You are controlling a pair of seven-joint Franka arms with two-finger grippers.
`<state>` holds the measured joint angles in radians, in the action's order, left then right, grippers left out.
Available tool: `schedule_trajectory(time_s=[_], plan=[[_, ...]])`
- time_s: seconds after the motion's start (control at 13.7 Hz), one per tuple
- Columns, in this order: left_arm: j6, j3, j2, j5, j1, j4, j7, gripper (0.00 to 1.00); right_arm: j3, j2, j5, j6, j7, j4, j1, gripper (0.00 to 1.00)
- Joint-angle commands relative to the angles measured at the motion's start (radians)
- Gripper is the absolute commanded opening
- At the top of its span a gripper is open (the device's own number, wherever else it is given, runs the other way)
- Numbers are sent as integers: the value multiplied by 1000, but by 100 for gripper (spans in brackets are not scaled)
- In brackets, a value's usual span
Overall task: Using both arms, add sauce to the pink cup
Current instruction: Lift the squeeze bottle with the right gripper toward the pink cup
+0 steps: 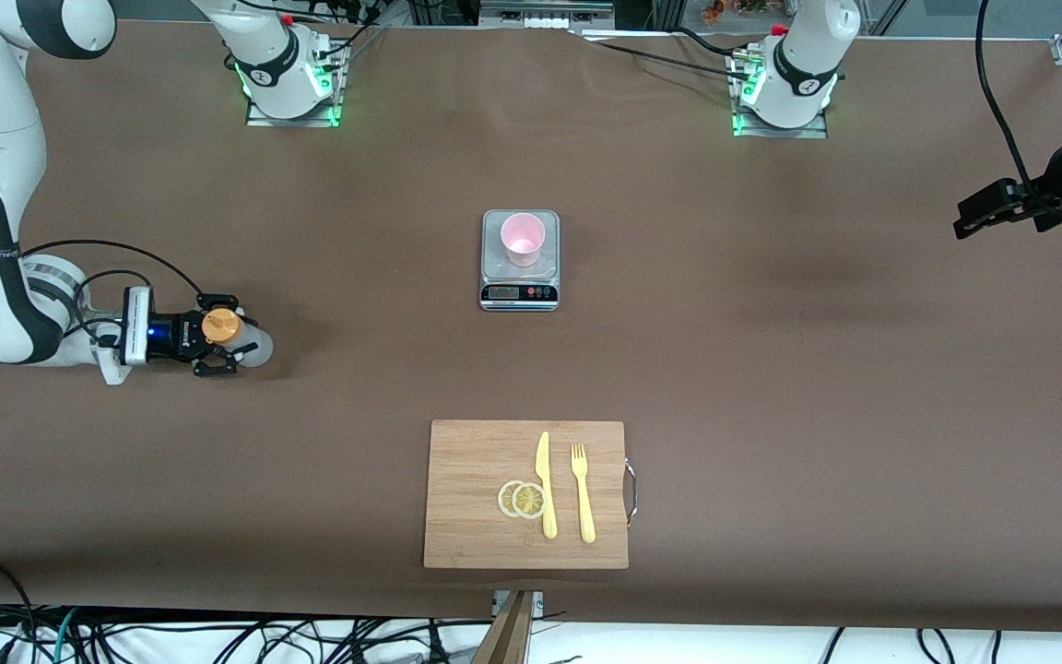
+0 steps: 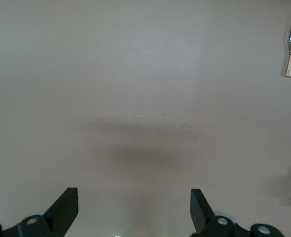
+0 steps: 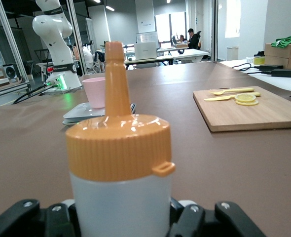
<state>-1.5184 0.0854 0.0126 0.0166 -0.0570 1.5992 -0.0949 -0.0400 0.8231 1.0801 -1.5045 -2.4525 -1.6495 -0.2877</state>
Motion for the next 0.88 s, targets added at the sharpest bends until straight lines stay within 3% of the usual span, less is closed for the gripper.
schedule_trajectory(time_s=[0.0, 0.15, 0.44, 0.8], plan=[[4, -1, 6, -24, 3, -13, 12, 100, -3, -2, -31, 0, 16, 74, 44, 0], [4, -1, 6, -24, 3, -15, 12, 100, -8, -25, -46, -32, 61, 103, 77, 0], [4, -1, 7, -24, 3, -13, 14, 100, -9, -93, -110, -104, 343, 134, 185, 0], [6, -1, 7, -24, 6, -13, 20, 100, -11, -134, -275, -161, 527, 246, 321, 0]])
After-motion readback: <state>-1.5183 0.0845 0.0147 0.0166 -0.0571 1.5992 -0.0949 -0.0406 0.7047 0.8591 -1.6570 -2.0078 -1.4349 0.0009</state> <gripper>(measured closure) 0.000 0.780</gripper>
